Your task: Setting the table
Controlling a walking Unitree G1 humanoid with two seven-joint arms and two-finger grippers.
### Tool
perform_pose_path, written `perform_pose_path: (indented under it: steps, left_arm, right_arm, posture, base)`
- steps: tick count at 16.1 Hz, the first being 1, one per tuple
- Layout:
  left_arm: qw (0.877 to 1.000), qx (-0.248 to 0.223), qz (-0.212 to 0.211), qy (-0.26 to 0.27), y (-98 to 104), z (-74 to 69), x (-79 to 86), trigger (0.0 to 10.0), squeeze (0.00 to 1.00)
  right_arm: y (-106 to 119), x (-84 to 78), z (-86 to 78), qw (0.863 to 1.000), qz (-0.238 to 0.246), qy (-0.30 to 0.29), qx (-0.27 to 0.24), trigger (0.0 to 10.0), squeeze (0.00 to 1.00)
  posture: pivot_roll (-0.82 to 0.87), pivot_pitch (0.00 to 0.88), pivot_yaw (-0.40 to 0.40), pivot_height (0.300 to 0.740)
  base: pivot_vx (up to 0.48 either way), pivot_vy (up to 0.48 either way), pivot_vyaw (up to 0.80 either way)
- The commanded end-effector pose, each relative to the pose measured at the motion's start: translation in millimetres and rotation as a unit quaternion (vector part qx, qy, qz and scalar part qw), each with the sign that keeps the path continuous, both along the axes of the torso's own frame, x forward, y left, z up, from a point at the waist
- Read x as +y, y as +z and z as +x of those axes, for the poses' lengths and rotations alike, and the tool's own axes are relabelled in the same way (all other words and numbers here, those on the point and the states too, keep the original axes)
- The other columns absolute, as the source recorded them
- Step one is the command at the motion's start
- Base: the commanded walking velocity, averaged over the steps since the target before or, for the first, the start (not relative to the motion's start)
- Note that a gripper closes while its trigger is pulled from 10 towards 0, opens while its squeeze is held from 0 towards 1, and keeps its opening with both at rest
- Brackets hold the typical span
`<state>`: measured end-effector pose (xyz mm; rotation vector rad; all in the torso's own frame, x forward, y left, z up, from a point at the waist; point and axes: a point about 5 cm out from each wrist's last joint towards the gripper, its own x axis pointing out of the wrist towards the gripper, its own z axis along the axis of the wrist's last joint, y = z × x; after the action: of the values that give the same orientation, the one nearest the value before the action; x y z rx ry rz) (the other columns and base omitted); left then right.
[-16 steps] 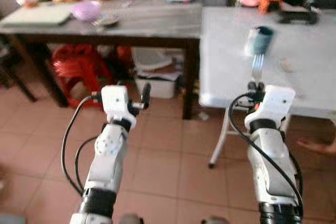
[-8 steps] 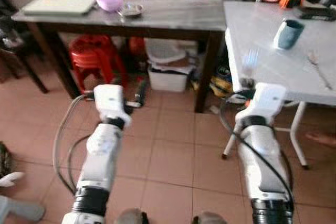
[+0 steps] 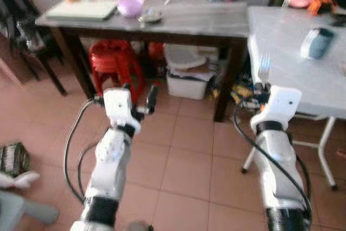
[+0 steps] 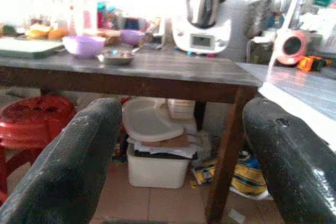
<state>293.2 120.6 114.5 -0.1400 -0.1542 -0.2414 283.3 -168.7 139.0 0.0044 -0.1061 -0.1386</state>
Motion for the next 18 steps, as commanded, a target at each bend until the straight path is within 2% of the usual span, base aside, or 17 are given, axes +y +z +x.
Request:
perform_pose_path:
  steps: [1, 3, 10, 13, 15, 16, 18]
  left_arm:
    - [1.0, 0.0, -0.001, -0.001, 2, 2.0, -0.6, 10.0, 0.0]
    - [1.0, 0.001, -0.002, -0.002, 1, 2.0, -0.4, 10.0, 0.0]
    - [1.0, 0.002, -0.001, -0.005, 1, 2.9, -0.1, 10.0, 0.0]
    - [1.0, 0.007, 0.0, 0.001, 1, 3.4, 0.3, 10.0, 0.0]
    - [0.999, 0.023, 0.007, 0.029, -3, 2.7, 6.2, 10.0, 0.0]
    - [0.997, 0.047, 0.014, 0.066, -9, 2.2, 15.9, 10.0, 0.0]
    - [0.996, 0.058, 0.014, 0.06, -13, -1.8, 23.3, 10.0, 0.0]
  right_arm:
    - [6, -4.3, 1.1, 1.0, -0.005, -0.004, -0.014, 10.0, 0.0]
    - [8, -7.7, 3.0, 1.0, -0.007, -0.009, -0.015, 10.0, 0.0]
    - [5, -4.3, 0.4, 1.0, 0.0, -0.009, -0.014, 10.0, 0.0]
    - [5, -4.1, 0.8, 1.0, 0.0, -0.008, -0.015, 10.0, 0.0]
    - [6, -4.7, -0.4, 1.0, -0.001, -0.009, -0.016, 10.0, 0.0]
    - [5, -6.1, -1.9, 1.0, -0.001, -0.011, -0.015, 10.0, 0.0]
    - [3, -6.0, -3.7, 1.0, -0.001, -0.012, -0.013, 10.0, 0.0]
  posture:
    - [-0.04, 0.0, 0.036, 0.74]
    - [-0.04, 0.0, 0.037, 0.74]
    - [-0.04, 0.0, 0.045, 0.74]
    - [-0.05, 0.0, 0.046, 0.74]
    - [-0.05, 0.0, 0.05, 0.74]
    - [-0.05, 0.0, 0.051, 0.74]
    - [-0.04, 0.0, 0.052, 0.74]
  base:
    - [0.375, 0.0, 0.0]
    - [0.375, 0.0, 0.0]
    - [0.338, 0.0, 0.0]
    - [0.0, 0.0, 0.0]
    - [0.0, 0.0, 0.0]
    - [0.0, 0.0, 0.0]
    - [0.0, 0.0, 0.0]
